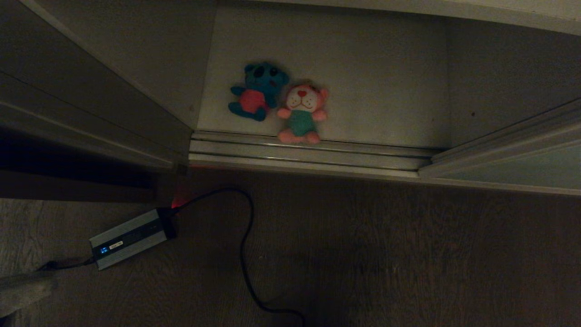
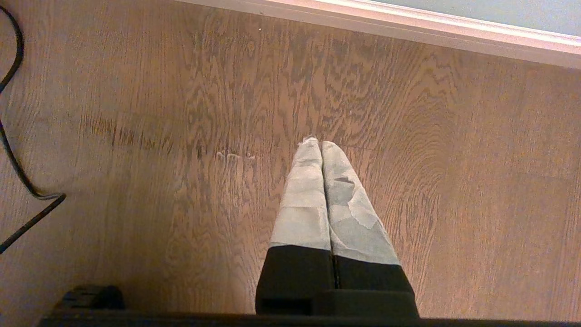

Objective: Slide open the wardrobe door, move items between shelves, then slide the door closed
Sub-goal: Place the pink doll on the lower shelf, then close the door

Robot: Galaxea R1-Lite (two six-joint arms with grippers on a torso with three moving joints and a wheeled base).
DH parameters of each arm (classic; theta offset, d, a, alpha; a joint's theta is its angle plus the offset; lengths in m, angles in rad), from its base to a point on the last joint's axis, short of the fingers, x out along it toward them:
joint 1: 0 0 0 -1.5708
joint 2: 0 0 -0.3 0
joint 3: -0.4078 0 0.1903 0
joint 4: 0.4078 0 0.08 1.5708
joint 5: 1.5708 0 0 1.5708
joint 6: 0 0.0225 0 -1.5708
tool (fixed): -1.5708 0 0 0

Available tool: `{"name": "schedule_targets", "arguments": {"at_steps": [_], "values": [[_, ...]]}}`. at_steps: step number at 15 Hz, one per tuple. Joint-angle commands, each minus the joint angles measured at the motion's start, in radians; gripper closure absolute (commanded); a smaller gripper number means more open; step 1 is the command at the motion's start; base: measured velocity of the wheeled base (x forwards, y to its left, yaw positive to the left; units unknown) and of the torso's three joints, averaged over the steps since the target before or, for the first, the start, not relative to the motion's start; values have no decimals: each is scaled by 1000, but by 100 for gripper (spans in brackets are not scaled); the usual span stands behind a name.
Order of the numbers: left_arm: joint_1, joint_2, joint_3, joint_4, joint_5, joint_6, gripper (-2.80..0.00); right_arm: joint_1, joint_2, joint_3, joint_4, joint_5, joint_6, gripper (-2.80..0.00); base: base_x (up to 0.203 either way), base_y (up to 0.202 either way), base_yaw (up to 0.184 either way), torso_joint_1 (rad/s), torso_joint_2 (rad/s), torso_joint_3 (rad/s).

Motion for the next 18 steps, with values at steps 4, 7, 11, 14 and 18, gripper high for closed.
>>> {"name": "schedule_targets", "arguments": {"at_steps": [4,7,11,14,18], "values": [[140,-361,71,-29,-2,16,0,0,0,4,-1,0,0,0,0,0,0,0,0,0],[149,-466,216,-154,117,60,0,0,0,4,0,0,0,0,0,0,0,0,0,0],[107,-569,394,-324,221,151,0,-1,0,3,0,-1,0,0,0,0,0,0,0,0],[98,-731,599,-398,240,220,0,0,0,4,0,0,0,0,0,0,0,0,0,0],[95,-743,868,-644,365,224,0,0,0,5,0,0,0,0,0,0,0,0,0,0]]}}
